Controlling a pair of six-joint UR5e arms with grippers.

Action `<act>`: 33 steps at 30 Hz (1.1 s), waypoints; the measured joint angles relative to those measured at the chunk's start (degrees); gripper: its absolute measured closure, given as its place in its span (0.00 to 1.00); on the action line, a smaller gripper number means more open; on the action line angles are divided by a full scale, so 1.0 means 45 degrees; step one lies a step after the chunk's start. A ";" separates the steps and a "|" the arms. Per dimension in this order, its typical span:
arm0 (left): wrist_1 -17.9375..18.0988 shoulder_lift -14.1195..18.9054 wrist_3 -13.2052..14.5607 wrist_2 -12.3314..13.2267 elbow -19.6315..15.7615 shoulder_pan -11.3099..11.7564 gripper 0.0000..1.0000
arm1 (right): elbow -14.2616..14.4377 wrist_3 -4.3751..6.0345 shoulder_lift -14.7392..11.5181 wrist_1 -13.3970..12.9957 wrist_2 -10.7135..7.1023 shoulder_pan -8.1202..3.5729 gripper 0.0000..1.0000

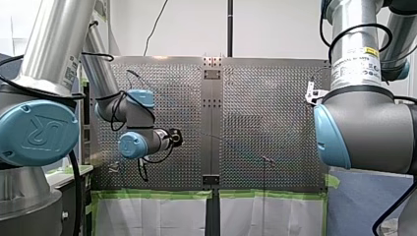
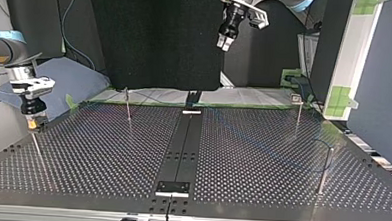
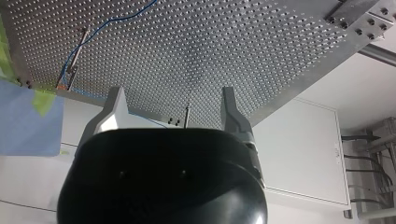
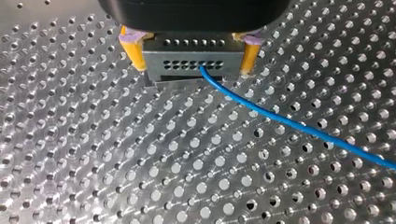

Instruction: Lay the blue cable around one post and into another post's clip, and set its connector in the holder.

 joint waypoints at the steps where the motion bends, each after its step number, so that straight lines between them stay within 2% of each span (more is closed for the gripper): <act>1: 0.0000 -0.0001 0.0000 0.0000 0.0000 0.0000 0.00 | -0.0023 0.0001 0.0000 0.0008 -0.0014 0.0000 1.00; 12: -0.0038 0.0002 -0.0073 0.0000 0.0045 0.0000 0.00 | -0.0196 -0.0034 0.0000 0.0196 -0.0066 -0.0040 1.00; 15: -0.0078 0.0002 -0.0077 0.0000 0.0080 0.0000 0.00 | -0.0198 -0.0187 0.0000 0.0250 -0.0086 -0.0075 1.00; 19: -0.0091 0.0000 -0.0078 0.0000 0.0093 0.0000 0.00 | -0.0197 -0.0606 0.0000 0.0344 -0.0114 -0.0123 1.00; 23: -0.0095 0.0002 -0.0078 0.0000 0.0092 0.0000 0.00 | -0.0196 -0.0907 -0.0001 0.0334 -0.0148 -0.0147 1.00; 28: -0.0095 0.0000 -0.0078 0.0000 0.0096 0.0000 0.00 | -0.0194 -0.1034 0.0000 0.0243 -0.0220 -0.0152 1.00; 33: -0.0095 0.0002 -0.0078 0.0000 0.0098 0.0000 0.00 | -0.0197 -0.1048 0.0000 0.0121 -0.0230 -0.0152 1.00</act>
